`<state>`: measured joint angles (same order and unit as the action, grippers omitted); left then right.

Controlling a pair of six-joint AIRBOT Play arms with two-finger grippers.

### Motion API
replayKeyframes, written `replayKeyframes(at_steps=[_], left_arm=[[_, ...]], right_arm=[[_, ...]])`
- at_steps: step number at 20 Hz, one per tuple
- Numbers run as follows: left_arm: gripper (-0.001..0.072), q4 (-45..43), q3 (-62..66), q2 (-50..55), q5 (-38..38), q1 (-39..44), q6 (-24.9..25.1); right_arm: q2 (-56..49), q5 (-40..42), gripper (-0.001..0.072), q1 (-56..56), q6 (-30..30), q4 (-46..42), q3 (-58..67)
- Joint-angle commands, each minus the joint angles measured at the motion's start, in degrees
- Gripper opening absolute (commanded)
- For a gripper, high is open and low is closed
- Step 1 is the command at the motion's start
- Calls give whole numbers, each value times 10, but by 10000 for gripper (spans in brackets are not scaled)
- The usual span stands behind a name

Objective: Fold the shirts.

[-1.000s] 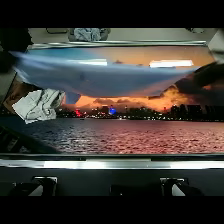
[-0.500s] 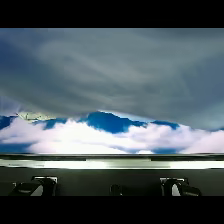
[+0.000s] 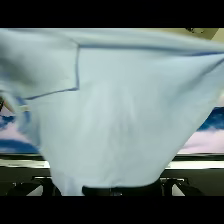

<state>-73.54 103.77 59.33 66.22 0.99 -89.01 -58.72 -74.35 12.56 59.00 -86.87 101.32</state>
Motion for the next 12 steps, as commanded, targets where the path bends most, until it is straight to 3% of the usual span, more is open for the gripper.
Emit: replayKeyframes(at_steps=[1, 3, 6, 9, 12], left_arm=[[29, -13, -125, 104, -32, 1, 38], [29, -10, -163, 176, -85, 3, 37], [29, 11, -166, 274, -124, 8, 37], [29, 57, -166, 332, -120, 12, 37], [36, 90, -165, 355, -118, 16, 35]], right_arm=[[-175, -28, 42, 0, 3, -2, 0], [-271, 10, 43, 0, 17, 23, 0], [-372, 43, 43, 0, 85, 91, 0], [-428, 39, 45, 0, 94, 163, 0], [-445, 43, 46, 0, 94, 178, 0]])
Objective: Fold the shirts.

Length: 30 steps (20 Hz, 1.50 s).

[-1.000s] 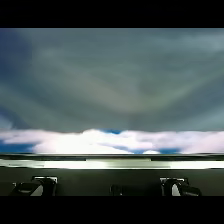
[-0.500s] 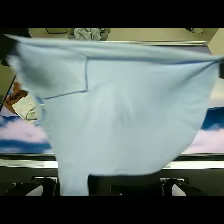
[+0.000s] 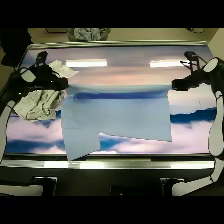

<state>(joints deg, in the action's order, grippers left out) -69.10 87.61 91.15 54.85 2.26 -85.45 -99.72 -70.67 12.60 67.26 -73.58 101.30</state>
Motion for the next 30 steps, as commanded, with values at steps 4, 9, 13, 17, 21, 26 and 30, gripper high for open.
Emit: replayKeyframes(at_steps=[4, 9, 13, 17, 21, 26, 30], left_arm=[[475, 35, 80, 36, 122, -39, 15], [474, -19, 113, 25, 366, -147, 32], [455, -19, -48, -33, 353, -165, 40], [454, -16, -234, -76, 237, -156, 71], [427, 50, -288, -59, 155, -147, 81], [410, 61, -291, -30, 132, -125, 91], [168, 61, -291, -28, 131, -123, 92]], right_arm=[[14, -37, 561, 26, -58, 33, 29], [76, -187, 575, 148, -73, -16, 30], [79, -299, 475, 214, -65, -19, -9], [82, -300, 483, 207, -69, -10, -61], [82, -296, 518, 185, -82, -7, -99], [82, -293, 518, 186, -90, -19, -147], [84, -292, 516, 186, -91, -19, -200]])
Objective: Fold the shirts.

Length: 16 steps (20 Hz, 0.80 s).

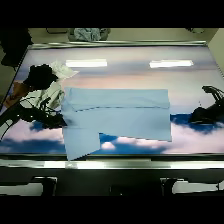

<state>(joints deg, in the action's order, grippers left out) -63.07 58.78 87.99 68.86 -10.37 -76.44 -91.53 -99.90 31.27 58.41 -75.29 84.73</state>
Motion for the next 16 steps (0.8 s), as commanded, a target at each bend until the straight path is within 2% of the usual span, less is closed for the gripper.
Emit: replayKeyframes(at_steps=[1, 2, 3, 8, 14, 16], left_arm=[[135, 1, -3, 4, -8, 3, 2], [107, 1, -3, 4, -8, 3, 2], [31, 1, -3, 3, -8, 3, 2], [28, 1, -2, -16, -8, 3, 16], [28, 1, -2, -44, -10, 4, 19], [28, 3, -2, -46, -10, 8, 19]], right_arm=[[8, 7, 516, 0, -7, -2, -54], [17, 19, 516, 0, -9, -2, -78], [28, 31, 517, 0, -11, -2, -103], [70, 120, 549, 0, -35, 36, -245], [70, 229, 539, -3, -38, 119, -336], [69, 243, 539, -18, -33, 116, -346]])
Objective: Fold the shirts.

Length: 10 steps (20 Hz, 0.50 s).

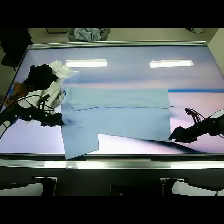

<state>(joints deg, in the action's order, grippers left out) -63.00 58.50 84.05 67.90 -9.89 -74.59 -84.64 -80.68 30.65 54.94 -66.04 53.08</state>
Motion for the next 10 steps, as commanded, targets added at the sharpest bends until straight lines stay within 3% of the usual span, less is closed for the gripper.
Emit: replayKeyframes(at_steps=[1, 3, 5, 7, 10], left_arm=[[29, 5, 1, -7, 0, 7, 1], [28, 7, 1, -7, -1, 13, 1], [28, 7, 1, -8, 1, 15, 1], [27, 7, 6, -21, 2, 11, 1], [25, 6, 60, -90, 2, 11, 1]], right_arm=[[-1, 57, 539, -23, 6, 21, -30], [-2, 77, 497, -51, 24, 19, -30], [-2, 97, 55, -71, 43, 15, -30], [7, 81, 42, -73, 39, 13, -23], [63, 45, 41, -73, -14, 13, 40]])
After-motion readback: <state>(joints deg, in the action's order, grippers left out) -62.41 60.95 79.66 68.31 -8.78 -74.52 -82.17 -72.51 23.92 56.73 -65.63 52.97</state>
